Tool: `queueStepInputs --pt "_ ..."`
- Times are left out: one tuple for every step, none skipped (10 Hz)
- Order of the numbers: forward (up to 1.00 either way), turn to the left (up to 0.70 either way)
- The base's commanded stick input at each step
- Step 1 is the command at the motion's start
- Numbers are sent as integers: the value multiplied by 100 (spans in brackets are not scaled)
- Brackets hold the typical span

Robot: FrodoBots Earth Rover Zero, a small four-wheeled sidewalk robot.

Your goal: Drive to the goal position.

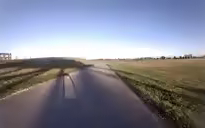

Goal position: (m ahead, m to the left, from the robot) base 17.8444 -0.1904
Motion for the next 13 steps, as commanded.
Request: queueStepInputs --pt "70 0" --pt "70 0" --pt "70 0" --pt "70 0" --pt "70 0" --pt "70 0" --pt "70 0" --pt "85 0" --pt "85 0" --pt "85 0" --pt "85 0" --pt "85 0" --pt "85 0"
